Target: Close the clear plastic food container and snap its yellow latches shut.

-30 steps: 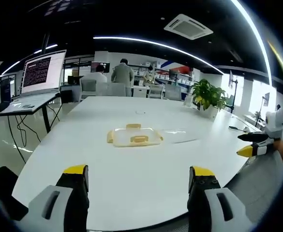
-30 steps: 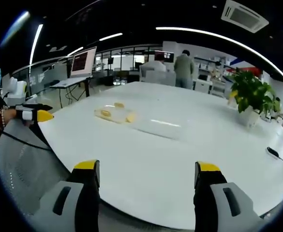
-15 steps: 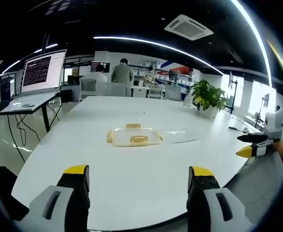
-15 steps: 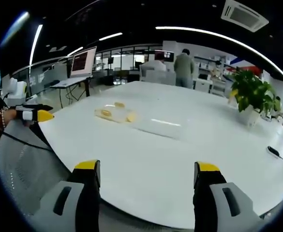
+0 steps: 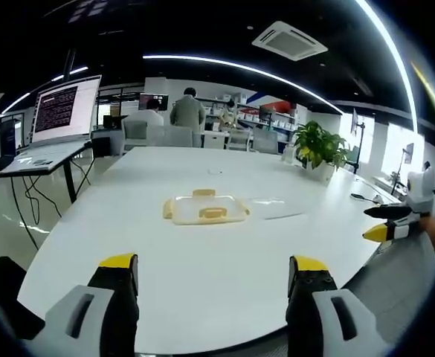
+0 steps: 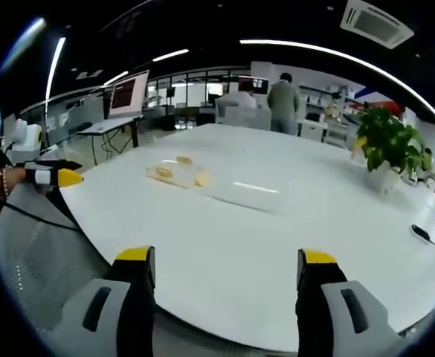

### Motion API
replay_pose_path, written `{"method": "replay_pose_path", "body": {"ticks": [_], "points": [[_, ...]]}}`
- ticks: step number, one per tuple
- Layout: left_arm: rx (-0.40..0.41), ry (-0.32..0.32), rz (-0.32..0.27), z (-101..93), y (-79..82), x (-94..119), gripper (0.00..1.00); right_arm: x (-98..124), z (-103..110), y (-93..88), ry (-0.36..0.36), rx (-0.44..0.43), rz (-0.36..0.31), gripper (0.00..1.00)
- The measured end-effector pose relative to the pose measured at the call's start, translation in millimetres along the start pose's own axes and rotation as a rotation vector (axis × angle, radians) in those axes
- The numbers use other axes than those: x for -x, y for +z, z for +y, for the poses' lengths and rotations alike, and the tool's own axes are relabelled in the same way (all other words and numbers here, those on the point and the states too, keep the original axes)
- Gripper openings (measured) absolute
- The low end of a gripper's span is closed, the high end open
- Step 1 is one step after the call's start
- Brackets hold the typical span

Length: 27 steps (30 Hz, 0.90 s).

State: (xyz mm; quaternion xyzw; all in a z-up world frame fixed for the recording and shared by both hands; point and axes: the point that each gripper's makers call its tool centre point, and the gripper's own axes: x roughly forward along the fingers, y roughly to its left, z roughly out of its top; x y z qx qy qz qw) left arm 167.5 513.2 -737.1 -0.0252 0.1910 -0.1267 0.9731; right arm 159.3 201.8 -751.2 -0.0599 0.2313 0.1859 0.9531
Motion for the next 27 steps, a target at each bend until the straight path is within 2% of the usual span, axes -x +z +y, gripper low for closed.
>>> {"method": "replay_pose_path", "body": {"ticks": [19,23,27], "points": [[-0.008,-0.002,0.014,-1.1,-3.3,0.8,0.8,1.8,1.4,-1.6,0.007,0.0,0.001,0.75],[0.021,0.002,-0.025,0.5,2.9,2.2,0.8,2.1,1.7,-0.7,0.008,0.001,-0.002,0.75],[0.031,-0.02,-0.036,-4.0,5.3,2.4,0.83,2.1,3.1,2.4,0.017,0.003,-0.018,0.77]]}}
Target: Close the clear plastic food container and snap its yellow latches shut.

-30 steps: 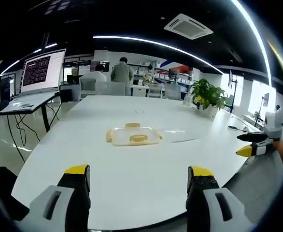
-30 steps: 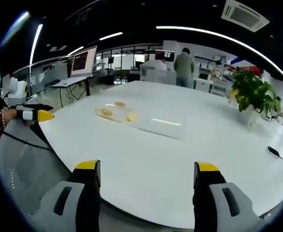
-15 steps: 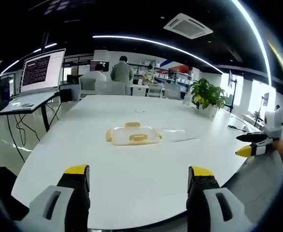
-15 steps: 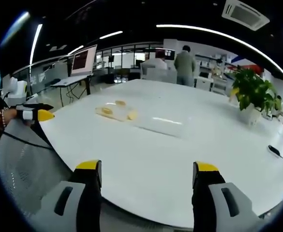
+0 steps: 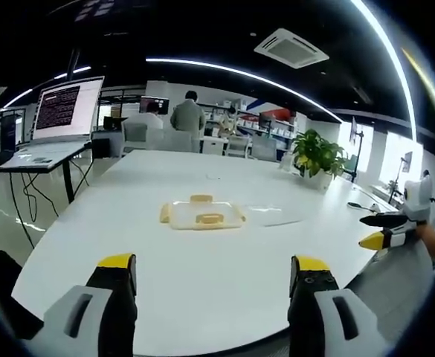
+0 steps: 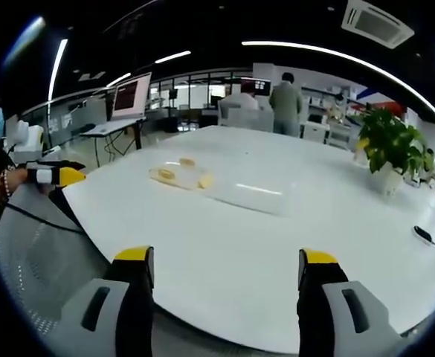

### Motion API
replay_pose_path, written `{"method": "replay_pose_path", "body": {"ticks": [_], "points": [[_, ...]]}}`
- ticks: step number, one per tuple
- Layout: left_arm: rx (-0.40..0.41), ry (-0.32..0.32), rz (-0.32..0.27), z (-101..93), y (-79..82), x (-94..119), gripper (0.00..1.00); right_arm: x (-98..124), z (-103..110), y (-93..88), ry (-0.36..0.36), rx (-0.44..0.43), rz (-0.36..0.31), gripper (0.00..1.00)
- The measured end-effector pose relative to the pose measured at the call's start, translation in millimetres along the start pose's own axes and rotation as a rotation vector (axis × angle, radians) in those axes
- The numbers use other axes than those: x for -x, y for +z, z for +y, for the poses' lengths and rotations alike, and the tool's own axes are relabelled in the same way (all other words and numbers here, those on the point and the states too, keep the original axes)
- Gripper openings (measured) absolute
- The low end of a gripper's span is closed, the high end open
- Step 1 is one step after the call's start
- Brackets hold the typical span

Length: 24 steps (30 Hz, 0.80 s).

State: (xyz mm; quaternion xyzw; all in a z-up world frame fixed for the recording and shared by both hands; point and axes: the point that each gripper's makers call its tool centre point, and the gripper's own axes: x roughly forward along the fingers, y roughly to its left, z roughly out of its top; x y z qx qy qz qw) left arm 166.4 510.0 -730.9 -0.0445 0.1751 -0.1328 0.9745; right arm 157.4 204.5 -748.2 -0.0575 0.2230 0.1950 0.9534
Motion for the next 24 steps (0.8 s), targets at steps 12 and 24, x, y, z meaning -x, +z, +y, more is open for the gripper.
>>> {"method": "replay_pose_path", "body": {"ticks": [12,24], "points": [[0.008,0.006,-0.005,0.0,2.8,-2.2,0.87,0.1,-3.7,5.1,-0.021,0.018,-0.03,0.87],[-0.047,-0.112,0.066,-7.4,0.2,-9.5,0.98,-3.8,-4.9,3.7,-0.026,0.079,0.009,0.93]]}}
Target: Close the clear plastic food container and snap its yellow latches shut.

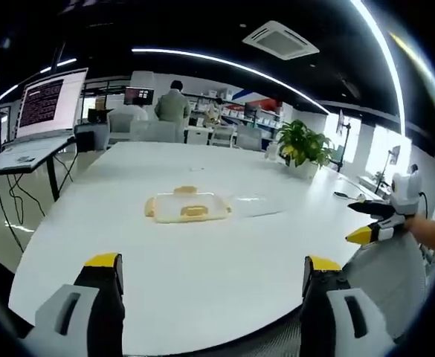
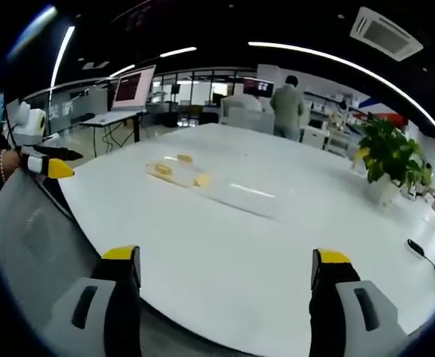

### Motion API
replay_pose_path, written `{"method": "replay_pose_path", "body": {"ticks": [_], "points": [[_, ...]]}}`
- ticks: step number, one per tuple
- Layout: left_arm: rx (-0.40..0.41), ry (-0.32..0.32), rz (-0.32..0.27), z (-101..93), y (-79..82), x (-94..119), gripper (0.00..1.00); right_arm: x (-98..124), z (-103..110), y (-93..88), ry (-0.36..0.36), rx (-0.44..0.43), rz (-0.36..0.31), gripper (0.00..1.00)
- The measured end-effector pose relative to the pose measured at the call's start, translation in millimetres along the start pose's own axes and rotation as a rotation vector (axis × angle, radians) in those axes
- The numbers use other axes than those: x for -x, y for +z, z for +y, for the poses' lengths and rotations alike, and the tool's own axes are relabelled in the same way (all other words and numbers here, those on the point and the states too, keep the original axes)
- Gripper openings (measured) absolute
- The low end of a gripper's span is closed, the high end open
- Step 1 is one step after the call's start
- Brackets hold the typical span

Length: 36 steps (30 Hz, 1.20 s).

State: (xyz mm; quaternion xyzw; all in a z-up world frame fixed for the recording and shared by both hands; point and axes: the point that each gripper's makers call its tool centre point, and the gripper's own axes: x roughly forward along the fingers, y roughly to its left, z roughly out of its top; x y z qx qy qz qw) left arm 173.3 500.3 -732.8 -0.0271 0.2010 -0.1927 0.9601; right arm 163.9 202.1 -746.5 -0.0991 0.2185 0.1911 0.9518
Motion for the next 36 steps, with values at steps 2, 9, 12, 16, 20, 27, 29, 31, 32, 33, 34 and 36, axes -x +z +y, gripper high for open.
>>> {"method": "replay_pose_path", "body": {"ticks": [2,9,12,16,20,27,29,31,32,33,34,36], "points": [[0.005,-0.005,0.011,8.0,6.3,-2.8,0.99,-1.5,-1.7,3.9,-0.002,0.037,0.006,0.97],[-0.037,-0.09,-0.026,17.2,36.3,-23.4,0.98,-16.3,-10.4,32.6,0.023,0.074,-0.011,0.97],[-0.062,-0.132,-0.017,21.4,39.7,-37.2,0.99,-31.0,-7.4,42.0,0.06,0.167,-0.025,0.99],[-0.104,-0.172,0.021,29.9,42.1,-55.6,0.95,-56.2,2.5,52.7,0.13,0.175,-0.025,1.0],[-0.247,-0.187,0.048,44.3,48.1,-76.3,0.97,-84.1,13.5,70.2,0.214,0.258,-0.041,1.0],[-0.348,-0.263,0.17,53.4,43.4,-99.2,0.99,-121.1,13.5,92.6,0.281,0.368,-0.014,0.95],[-0.35,-0.258,0.219,61.1,40.4,-106.2,0.99,-127.9,14.6,96.5,0.303,0.377,-0.011,0.94],[-0.437,-0.3,0.233,64.8,41.1,-112.4,0.97,-135.9,17.2,97.3,0.346,0.383,0.011,0.92],[-0.465,-0.326,0.255,65.1,38.9,-113.1,0.93,-140.7,16.6,97.2,0.356,0.405,0.03,0.9],[-0.49,-0.357,0.318,67.3,32.4,-113.1,0.87,-143.7,16.3,98.1,0.361,0.426,0.033,0.87],[-0.493,-0.36,0.337,68.6,30.8,-113.6,0.87,-148.0,17.3,101.8,0.374,0.468,0.02,0.85],[-0.504,-0.362,0.365,74.1,32.4,-121.4,0.94,-153.6,18.8,102.5,0.395,0.468,0.035,0.85]]}}
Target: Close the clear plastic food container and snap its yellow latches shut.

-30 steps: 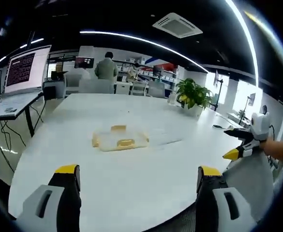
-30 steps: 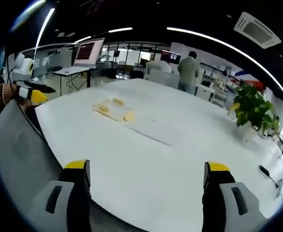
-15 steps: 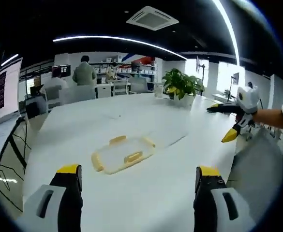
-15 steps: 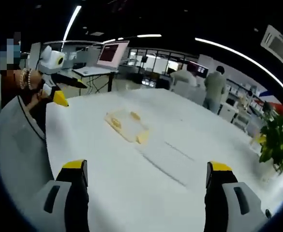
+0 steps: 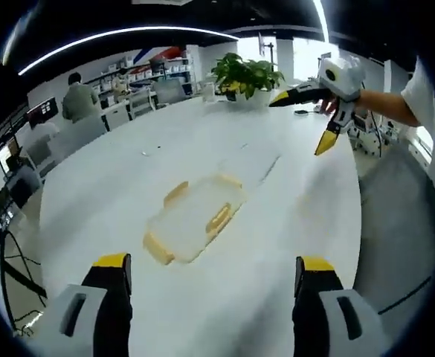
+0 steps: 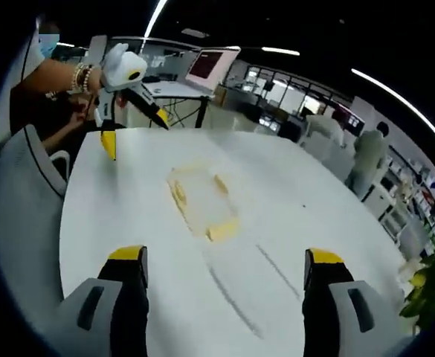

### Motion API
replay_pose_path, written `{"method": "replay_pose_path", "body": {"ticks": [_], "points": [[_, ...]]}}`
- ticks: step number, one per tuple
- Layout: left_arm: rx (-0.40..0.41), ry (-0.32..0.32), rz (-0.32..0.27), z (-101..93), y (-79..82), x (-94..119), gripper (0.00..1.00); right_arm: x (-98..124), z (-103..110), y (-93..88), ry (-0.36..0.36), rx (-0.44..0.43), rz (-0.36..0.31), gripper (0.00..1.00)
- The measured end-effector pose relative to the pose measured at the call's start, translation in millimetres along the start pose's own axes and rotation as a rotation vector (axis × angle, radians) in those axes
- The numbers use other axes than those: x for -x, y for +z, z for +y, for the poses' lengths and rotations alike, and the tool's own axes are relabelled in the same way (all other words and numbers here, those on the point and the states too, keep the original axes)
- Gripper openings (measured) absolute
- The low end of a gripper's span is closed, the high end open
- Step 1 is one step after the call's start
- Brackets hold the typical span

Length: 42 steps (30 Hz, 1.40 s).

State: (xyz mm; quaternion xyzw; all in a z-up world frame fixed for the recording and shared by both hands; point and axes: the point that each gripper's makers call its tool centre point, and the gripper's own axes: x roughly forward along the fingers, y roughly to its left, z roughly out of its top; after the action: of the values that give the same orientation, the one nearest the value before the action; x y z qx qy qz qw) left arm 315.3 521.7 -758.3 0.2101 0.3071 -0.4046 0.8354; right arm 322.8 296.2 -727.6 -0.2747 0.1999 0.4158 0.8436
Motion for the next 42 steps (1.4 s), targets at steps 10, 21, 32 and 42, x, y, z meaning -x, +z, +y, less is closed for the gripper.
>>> {"method": "replay_pose_path", "body": {"ticks": [10,21,32,42], "points": [[-0.166,-0.099,0.191,38.7,-3.2,-10.8,0.92,-34.6,-6.1,20.7,0.154,0.113,0.034,0.81],[-0.291,-0.248,0.37,58.6,-17.4,-45.5,0.85,-84.6,-5.1,33.0,0.321,0.201,0.105,0.75],[-0.298,-0.324,0.42,71.8,-25.0,-78.1,0.72,-126.1,6.1,15.4,0.487,0.164,0.174,0.7],[-0.302,-0.388,0.446,69.5,-27.5,-91.5,0.63,-140.7,7.8,-9.0,0.528,0.215,0.261,0.67]]}}
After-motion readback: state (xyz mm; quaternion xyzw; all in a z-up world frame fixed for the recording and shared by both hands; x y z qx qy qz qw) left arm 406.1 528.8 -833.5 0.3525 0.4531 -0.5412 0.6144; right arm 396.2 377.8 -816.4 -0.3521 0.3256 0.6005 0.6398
